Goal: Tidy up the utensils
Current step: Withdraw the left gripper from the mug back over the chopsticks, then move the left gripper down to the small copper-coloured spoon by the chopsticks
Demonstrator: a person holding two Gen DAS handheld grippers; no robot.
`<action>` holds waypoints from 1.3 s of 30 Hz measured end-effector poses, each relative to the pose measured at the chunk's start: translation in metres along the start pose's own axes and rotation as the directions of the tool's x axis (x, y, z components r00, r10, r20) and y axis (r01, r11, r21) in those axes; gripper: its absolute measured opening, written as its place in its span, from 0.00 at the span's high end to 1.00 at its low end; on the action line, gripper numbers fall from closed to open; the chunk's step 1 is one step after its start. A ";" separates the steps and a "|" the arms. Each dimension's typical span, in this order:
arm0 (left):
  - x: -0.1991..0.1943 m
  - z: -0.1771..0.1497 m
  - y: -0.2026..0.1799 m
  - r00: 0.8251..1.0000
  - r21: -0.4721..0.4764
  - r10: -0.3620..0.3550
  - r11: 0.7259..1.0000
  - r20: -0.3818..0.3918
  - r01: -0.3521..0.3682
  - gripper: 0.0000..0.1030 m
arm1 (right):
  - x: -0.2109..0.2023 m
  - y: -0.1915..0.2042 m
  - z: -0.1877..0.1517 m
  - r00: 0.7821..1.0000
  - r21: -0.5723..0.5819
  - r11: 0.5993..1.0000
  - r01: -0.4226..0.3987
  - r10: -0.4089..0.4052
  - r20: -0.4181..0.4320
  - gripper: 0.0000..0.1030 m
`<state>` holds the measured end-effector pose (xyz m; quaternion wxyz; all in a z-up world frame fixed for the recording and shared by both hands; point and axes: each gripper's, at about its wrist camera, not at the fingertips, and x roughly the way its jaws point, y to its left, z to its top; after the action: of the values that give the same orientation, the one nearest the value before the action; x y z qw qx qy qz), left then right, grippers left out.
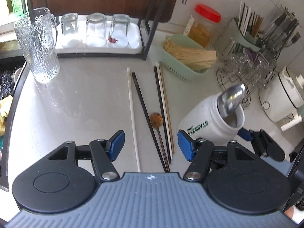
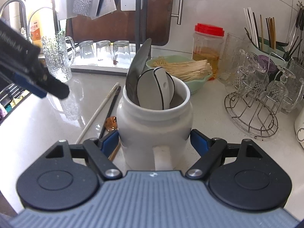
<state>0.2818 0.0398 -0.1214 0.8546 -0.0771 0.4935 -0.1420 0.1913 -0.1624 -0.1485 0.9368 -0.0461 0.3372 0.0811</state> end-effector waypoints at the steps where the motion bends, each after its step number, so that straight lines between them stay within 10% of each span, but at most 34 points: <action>1: 0.001 -0.002 -0.001 1.000 0.002 -0.003 1.000 -0.004 0.003 0.34 | 0.000 -0.001 0.000 1.000 0.002 1.000 -0.003 0.003 0.000 0.20; 19: 0.046 -0.006 -0.011 0.998 0.097 0.053 0.994 -0.047 -0.048 0.35 | -0.008 -0.006 -0.005 0.999 -0.001 0.999 -0.034 0.034 0.002 0.26; 39: 0.116 0.014 -0.041 0.998 0.520 0.062 0.853 -0.014 -0.046 0.53 | -0.011 -0.005 -0.007 1.000 0.040 0.999 -0.017 0.017 0.004 0.30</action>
<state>0.3415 -0.0360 -0.1983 0.8397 0.1723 0.4518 -0.2469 0.1792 -0.1701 -0.1469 0.9375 -0.0242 0.3373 0.0823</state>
